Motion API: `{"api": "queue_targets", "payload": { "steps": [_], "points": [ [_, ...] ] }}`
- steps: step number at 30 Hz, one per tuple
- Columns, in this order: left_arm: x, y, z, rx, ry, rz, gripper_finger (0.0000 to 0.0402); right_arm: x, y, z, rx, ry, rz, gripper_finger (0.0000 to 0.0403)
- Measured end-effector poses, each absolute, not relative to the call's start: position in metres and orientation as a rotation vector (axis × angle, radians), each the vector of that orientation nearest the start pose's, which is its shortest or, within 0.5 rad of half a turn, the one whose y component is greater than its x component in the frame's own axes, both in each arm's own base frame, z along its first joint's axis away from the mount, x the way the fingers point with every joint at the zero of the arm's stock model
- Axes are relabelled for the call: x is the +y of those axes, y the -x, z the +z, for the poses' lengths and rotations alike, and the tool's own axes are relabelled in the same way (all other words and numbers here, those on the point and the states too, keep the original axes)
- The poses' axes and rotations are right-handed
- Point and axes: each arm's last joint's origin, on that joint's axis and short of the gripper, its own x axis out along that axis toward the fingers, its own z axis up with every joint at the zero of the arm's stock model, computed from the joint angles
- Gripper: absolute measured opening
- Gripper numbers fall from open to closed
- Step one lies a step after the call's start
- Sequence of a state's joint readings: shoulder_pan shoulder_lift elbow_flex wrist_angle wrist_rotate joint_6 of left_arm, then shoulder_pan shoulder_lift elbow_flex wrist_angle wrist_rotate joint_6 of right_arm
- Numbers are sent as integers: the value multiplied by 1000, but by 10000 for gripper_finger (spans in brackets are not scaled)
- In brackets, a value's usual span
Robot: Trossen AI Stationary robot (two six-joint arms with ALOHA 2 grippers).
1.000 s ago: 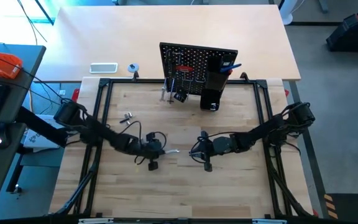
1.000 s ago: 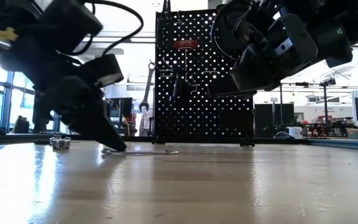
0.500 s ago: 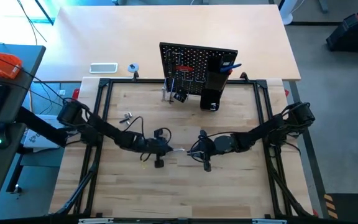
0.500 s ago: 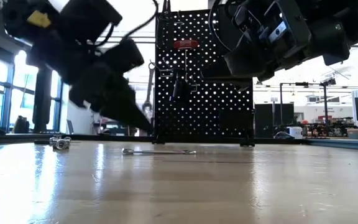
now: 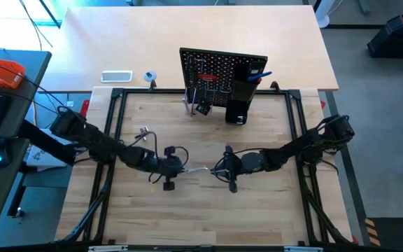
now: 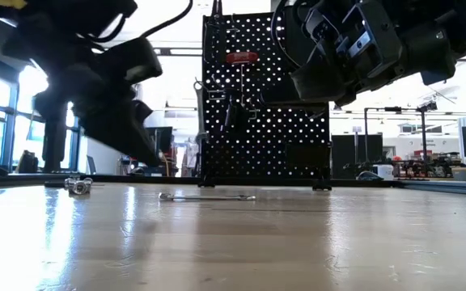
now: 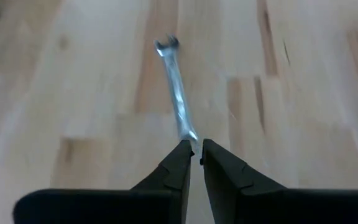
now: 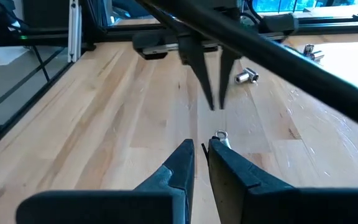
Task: Hang tools onto peg board
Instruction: Hang the wrench on the peg board
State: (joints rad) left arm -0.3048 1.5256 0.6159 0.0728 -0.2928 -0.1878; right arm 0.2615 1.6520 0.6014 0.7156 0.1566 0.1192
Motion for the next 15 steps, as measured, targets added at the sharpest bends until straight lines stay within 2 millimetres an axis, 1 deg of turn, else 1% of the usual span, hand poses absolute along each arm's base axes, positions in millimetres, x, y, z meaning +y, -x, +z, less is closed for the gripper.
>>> {"api": "queue_targets", "payload": {
  "steps": [3,7,12,15],
  "points": [
    [-80,-257,136,809,-82,75,37,75,-297,152,334,-46,84,41],
    [-86,-257,136,775,-97,124,37,75,-297,152,334,-44,84,41],
    [-86,-263,134,732,-89,134,37,75,-297,152,333,-44,83,41],
    [-84,-267,128,731,-84,135,37,75,-297,152,333,-44,82,41]
  ]
}}
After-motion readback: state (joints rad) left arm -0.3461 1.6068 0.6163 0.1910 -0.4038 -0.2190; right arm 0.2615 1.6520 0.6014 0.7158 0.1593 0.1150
